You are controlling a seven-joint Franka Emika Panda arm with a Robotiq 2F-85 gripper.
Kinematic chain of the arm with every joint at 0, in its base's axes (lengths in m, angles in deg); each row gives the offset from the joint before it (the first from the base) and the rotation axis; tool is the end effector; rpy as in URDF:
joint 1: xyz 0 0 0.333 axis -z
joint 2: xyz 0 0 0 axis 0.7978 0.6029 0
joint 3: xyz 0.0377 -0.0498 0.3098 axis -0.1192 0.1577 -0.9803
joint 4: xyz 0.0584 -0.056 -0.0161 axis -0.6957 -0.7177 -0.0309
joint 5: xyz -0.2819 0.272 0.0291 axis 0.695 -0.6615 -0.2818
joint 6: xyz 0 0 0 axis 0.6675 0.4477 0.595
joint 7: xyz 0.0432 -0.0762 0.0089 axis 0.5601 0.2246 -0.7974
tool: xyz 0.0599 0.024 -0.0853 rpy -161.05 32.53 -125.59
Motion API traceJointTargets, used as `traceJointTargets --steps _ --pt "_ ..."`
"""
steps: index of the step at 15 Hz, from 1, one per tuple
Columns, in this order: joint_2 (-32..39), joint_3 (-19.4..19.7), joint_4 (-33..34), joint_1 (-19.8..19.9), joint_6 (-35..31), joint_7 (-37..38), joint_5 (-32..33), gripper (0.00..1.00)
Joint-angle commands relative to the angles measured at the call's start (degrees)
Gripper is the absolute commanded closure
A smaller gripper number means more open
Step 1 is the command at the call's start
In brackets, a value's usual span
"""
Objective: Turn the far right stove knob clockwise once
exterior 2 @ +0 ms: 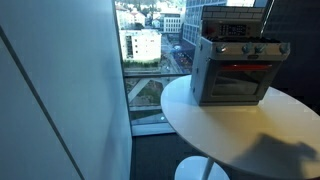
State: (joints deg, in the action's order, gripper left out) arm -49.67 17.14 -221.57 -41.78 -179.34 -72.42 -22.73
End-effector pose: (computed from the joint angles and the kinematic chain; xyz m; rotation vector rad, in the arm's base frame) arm 0.3518 -0.1481 0.5821 2.8978 -0.3637 0.4377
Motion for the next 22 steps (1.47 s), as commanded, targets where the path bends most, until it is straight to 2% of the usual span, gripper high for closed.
traceJointTargets --steps 1,4,5,6,10,16,22 --pt "4.47 1.39 2.49 -0.45 -3.72 2.18 -4.51 0.0" --pt "6.38 1.38 2.59 -0.52 -6.58 2.01 -7.92 0.0" --pt "6.16 0.89 3.16 -0.47 -6.27 1.59 -8.1 0.0" --pt "5.1 0.77 0.8 0.21 -6.53 0.88 -7.02 0.0" --pt "5.56 0.69 1.79 -0.03 -6.71 0.89 -7.53 0.0" --pt "7.66 1.85 0.18 -0.74 -17.6 1.39 -10.82 0.0" --pt "13.42 2.61 0.94 -2.7 -24.99 0.49 -18.16 0.0"
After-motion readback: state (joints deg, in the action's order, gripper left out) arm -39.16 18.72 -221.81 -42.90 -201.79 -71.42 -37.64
